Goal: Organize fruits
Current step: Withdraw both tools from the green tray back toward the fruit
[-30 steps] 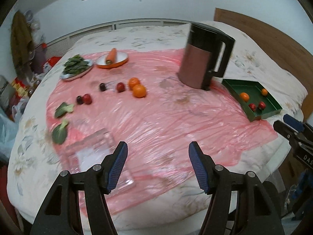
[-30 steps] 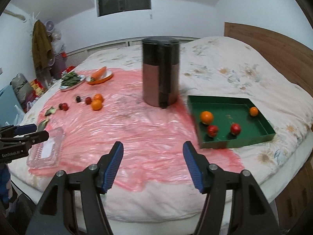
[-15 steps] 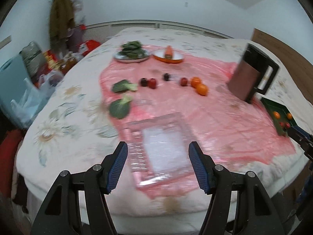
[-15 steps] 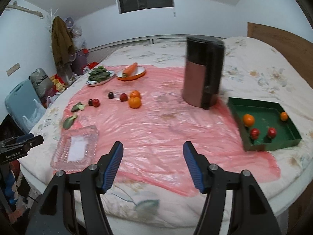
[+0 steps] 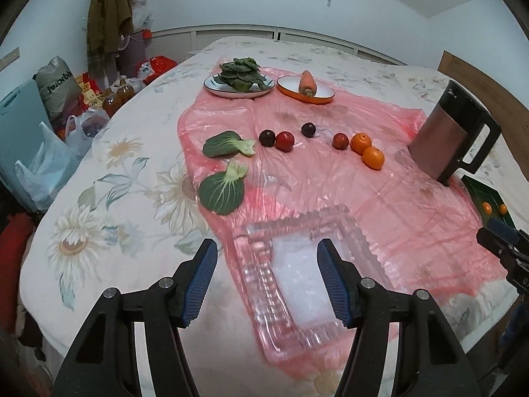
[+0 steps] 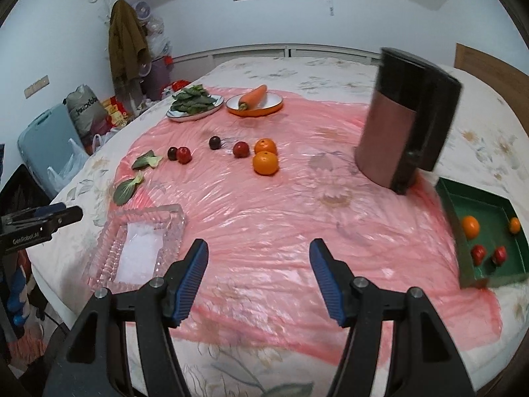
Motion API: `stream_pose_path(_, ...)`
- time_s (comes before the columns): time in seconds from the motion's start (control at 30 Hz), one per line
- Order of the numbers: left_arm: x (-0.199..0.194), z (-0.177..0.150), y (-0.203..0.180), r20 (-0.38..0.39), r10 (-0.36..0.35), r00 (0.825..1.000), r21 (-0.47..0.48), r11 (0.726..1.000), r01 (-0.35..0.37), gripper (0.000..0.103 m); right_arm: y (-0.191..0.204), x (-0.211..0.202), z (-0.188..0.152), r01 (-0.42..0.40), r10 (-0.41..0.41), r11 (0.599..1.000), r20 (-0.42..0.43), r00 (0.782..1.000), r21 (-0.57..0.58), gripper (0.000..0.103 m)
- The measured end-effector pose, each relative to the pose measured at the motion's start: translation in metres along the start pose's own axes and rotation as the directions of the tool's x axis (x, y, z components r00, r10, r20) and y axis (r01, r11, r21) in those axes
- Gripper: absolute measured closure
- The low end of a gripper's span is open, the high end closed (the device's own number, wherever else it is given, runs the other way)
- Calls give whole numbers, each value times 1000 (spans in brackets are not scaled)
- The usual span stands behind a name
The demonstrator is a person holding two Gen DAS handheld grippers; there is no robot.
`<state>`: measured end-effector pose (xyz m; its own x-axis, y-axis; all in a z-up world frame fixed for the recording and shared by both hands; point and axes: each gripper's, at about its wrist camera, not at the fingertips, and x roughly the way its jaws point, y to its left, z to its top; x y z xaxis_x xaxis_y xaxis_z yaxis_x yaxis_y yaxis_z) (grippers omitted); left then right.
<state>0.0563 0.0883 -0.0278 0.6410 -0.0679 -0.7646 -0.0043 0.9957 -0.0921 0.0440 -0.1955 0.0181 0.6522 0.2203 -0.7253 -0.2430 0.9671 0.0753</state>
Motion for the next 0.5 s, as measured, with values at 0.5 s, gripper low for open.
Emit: stream_pose_path(0.5,81,71,-5,-57,-92,994,17,996,93,62,1,89,44,-41,40,999,-67,997,-6,6)
